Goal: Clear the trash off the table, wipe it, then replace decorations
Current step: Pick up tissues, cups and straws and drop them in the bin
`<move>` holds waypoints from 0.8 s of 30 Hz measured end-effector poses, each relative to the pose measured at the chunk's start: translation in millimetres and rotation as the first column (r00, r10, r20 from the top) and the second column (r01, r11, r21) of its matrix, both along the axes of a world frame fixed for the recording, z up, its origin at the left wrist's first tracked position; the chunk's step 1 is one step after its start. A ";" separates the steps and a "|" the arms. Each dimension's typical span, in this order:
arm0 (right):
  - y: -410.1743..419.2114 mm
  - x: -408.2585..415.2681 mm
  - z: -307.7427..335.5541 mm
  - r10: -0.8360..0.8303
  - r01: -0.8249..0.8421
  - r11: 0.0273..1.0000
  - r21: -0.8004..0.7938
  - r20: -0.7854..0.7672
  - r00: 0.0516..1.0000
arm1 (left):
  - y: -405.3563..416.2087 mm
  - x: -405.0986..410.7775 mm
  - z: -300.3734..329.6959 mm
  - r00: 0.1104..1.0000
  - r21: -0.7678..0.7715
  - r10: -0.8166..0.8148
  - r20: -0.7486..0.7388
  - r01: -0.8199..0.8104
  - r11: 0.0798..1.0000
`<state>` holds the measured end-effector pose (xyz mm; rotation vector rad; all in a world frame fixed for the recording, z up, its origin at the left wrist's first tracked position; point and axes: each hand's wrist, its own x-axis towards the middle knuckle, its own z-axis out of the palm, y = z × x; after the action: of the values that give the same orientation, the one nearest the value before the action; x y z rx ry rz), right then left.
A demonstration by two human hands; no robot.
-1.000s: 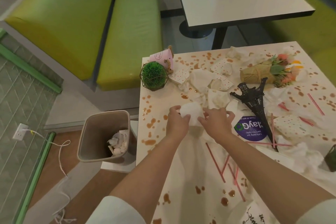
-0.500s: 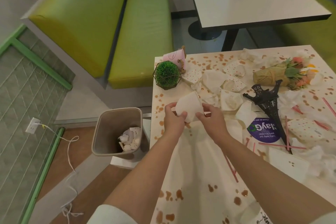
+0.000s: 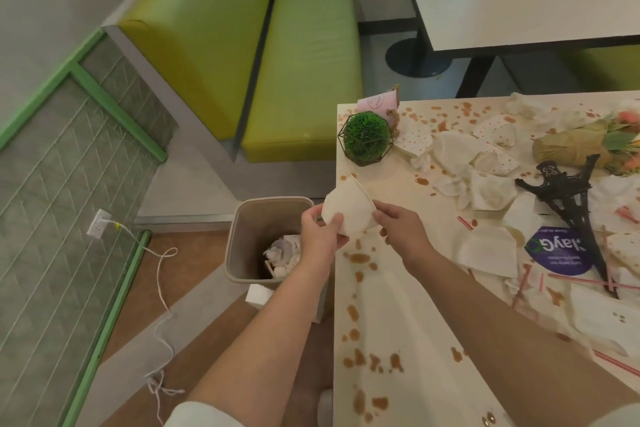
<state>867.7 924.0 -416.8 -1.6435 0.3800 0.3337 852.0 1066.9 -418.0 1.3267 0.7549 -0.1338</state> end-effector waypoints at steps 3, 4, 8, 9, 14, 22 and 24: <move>20.6 0.7 -3.9 -0.029 0.033 0.999 0.040 -0.101 0.994 | 26.5 -6.5 0.2 0.999 0.052 0.046 -0.011 -0.046 0.998; 28.1 0.1 -4.2 -0.033 0.041 0.997 0.065 -0.126 0.991 | 37.3 -9.0 -0.9 0.998 0.075 0.065 -0.016 -0.064 0.995; 53.3 -2.4 -1.9 -0.020 0.060 0.970 0.235 -0.169 0.985 | 78.6 -16.2 -9.6 0.990 0.188 0.128 -0.061 -0.115 0.975; 58.5 -3.1 -0.4 -0.027 0.075 0.960 0.270 -0.175 0.984 | 86.9 -17.2 -11.6 0.987 0.208 0.146 -0.073 -0.128 0.970; 88.7 -6.4 -3.4 -0.008 0.030 0.980 0.199 -0.107 0.994 | 126.3 -20.2 -23.3 0.979 0.211 0.155 -0.129 -0.126 0.969; 147.1 -4.9 -7.3 -0.088 0.088 0.995 0.041 0.007 0.996 | 158.7 -36.5 -36.0 0.985 0.292 0.033 -0.171 0.018 0.956; 160.9 -3.9 -12.2 -0.114 0.114 0.993 0.003 0.023 0.993 | 159.3 -39.4 -34.3 0.989 0.323 -0.006 -0.150 0.055 0.945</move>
<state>863.8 1084.8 -429.0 -1.6156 0.4548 0.2290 812.6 1226.2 -452.3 1.6580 0.9101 -0.1363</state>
